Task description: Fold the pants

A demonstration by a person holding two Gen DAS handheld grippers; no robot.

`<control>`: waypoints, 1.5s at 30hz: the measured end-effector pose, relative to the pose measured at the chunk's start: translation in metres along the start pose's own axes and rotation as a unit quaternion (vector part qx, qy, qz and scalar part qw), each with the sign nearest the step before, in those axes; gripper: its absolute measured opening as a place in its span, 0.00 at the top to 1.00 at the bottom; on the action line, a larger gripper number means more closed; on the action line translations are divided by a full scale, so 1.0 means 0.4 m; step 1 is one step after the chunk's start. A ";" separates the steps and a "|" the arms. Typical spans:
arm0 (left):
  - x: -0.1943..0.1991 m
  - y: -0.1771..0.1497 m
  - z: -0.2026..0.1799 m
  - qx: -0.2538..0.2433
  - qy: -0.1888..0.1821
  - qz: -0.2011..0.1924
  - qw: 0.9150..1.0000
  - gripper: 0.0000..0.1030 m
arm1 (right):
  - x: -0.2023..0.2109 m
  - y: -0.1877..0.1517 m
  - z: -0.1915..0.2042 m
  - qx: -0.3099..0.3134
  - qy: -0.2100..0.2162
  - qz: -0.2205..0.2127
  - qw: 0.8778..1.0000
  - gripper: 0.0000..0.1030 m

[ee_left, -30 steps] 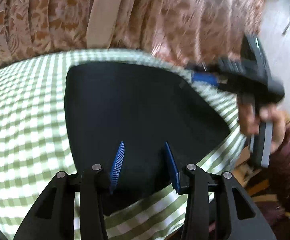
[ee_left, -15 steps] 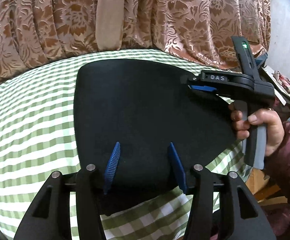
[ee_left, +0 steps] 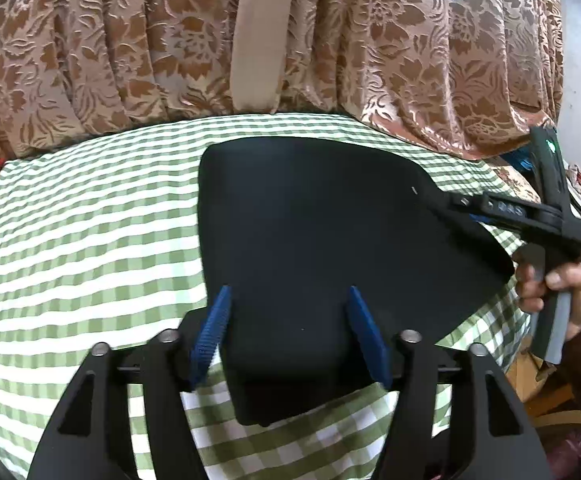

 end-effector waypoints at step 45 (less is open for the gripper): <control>-0.090 0.251 0.336 0.145 -0.178 -0.051 0.972 0.75 | -0.147 0.210 0.186 0.072 0.175 0.051 0.981 0.63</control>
Point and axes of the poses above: each gripper's, at about its wrist camera, not at the fingertips, and x roughly against the way its jaws point, z to its left, y to its top, the point moved 2 cm from there along -x, roughly the way its jaws point, and after that the axes turned 3 degrees about y, right-handed, at the moved point
